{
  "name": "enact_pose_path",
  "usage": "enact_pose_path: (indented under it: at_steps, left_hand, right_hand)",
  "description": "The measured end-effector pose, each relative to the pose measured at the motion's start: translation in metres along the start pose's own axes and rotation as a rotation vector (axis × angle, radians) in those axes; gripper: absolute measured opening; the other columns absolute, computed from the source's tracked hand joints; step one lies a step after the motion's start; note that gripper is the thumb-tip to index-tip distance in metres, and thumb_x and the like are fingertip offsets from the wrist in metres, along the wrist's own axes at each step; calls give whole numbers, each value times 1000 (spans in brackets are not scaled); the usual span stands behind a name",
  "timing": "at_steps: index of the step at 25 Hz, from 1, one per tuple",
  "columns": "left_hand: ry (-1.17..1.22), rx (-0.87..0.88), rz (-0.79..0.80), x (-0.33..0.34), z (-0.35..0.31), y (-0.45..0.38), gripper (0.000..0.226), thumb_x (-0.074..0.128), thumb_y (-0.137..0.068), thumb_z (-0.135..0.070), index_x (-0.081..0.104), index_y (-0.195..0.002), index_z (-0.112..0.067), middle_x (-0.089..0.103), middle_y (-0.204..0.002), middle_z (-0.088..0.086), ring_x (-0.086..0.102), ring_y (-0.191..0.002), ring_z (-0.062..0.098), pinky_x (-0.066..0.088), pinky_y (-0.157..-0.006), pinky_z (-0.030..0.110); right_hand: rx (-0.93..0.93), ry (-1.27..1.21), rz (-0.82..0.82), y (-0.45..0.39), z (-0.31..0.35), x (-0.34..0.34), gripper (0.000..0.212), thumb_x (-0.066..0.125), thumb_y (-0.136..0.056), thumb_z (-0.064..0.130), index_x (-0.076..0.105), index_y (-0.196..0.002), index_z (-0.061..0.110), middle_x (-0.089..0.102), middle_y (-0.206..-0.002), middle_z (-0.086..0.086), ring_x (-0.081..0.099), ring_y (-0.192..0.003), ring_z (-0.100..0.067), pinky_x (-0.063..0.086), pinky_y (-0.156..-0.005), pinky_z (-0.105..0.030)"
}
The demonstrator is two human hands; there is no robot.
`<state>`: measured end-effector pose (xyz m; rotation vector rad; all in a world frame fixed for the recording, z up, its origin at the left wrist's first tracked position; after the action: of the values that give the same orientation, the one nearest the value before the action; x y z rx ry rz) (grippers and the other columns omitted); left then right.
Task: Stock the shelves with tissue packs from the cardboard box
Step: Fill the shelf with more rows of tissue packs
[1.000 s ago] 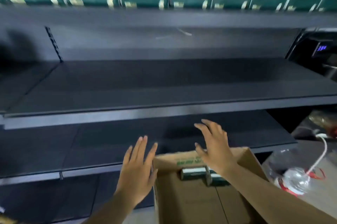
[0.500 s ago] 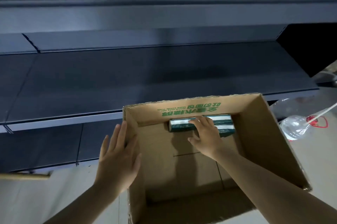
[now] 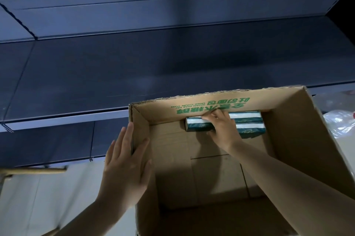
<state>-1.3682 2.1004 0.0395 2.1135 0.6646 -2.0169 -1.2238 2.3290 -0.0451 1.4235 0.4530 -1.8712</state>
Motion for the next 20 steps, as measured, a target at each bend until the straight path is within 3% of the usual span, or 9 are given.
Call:
enact_pose_path:
  at_steps: [4,9,13,16,20]
  left_hand:
    - [-1,-4,1,0,0,1,47,36,-89,-41,68,-112,-15,37,-146,19,40,-130,42,30,-97,53]
    - [-31,23,-38,-1,-1,0,53,38,-87,-41,54,-128,-12,37,-145,22,41,-129,43,31,-96,53]
    - [-41,8,-16,-10,4,-5,71,62,-82,-48,38,-137,-11,41,-142,24,43,-128,43,35,-97,55]
    - [-20,3,18,-35,0,-16,85,75,-70,-50,42,-136,-7,45,-138,25,46,-125,44,40,-95,56]
    - [-13,74,-39,-104,-10,-33,84,79,-65,-53,54,-130,-6,49,-136,23,47,-126,40,42,-95,52]
  right_hand:
    - [-45,-69,-57,1,0,0,45,71,-78,9,60,-121,17,59,-117,-4,46,-111,-25,43,-98,-41]
    - [-50,-153,-101,12,9,-20,38,68,-82,10,61,-119,17,63,-110,1,45,-110,-19,39,-95,-29]
    - [-64,-209,-116,40,25,-60,35,64,-86,13,59,-121,17,60,-115,1,43,-115,-16,35,-95,-26]
    - [-83,-211,-123,65,42,-107,34,60,-89,18,56,-123,16,59,-120,0,46,-115,-17,34,-96,-24]
    - [-108,-229,-201,97,75,-201,33,60,-89,18,56,-122,18,59,-115,3,48,-110,-13,30,-91,-17]
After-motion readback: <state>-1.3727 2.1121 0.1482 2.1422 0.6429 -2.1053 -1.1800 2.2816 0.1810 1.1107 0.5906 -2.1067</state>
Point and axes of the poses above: each hand's wrist, its own y-axis away from the middle knuckle, its own x-axis out of the palm, z = x × y, the point moved 6 cm from there along -y, towards the middle knuckle
